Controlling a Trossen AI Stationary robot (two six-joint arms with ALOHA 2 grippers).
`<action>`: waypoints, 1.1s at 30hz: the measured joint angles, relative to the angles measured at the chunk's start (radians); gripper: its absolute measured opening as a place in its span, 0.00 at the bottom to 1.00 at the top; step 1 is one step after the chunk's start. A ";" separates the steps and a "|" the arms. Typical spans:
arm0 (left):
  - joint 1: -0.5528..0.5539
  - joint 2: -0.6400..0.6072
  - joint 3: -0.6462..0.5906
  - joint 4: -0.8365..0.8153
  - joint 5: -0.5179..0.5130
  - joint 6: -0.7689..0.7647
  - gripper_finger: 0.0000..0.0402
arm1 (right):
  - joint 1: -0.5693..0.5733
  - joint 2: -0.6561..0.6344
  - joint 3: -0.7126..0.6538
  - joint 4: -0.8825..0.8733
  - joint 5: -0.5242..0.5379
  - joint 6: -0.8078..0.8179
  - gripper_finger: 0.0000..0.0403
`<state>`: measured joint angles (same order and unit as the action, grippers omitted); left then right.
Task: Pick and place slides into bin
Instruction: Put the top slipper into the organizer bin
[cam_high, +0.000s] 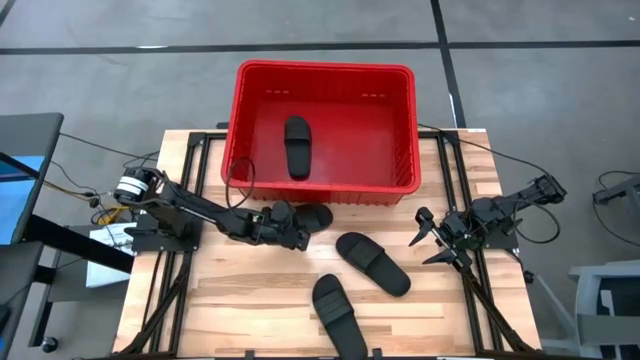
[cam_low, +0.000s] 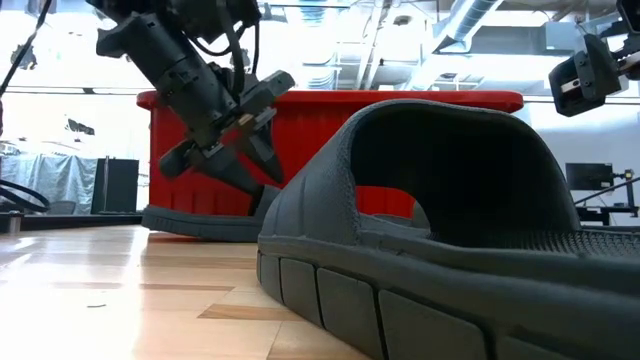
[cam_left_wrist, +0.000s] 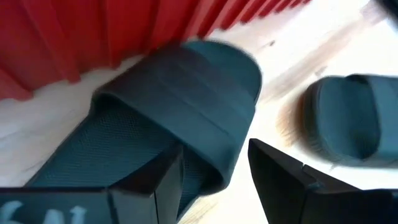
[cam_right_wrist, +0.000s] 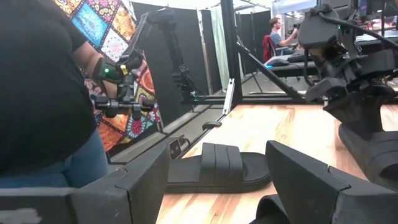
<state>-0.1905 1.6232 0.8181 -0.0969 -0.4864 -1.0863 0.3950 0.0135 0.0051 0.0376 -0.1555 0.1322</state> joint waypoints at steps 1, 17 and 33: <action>0.000 0.003 -0.001 -0.005 0.010 0.000 0.42 | 0.000 0.000 0.000 0.000 0.000 0.000 0.65; -0.011 0.113 0.000 0.150 0.035 0.005 0.13 | 0.000 -0.001 0.000 0.000 0.000 0.000 0.65; -0.101 0.016 -0.001 0.156 0.061 -0.020 0.01 | 0.000 -0.001 0.000 0.000 0.000 0.000 0.65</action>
<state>-0.2914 1.6388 0.8173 0.0589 -0.4257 -1.1060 0.3950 0.0129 0.0051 0.0378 -0.1555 0.1322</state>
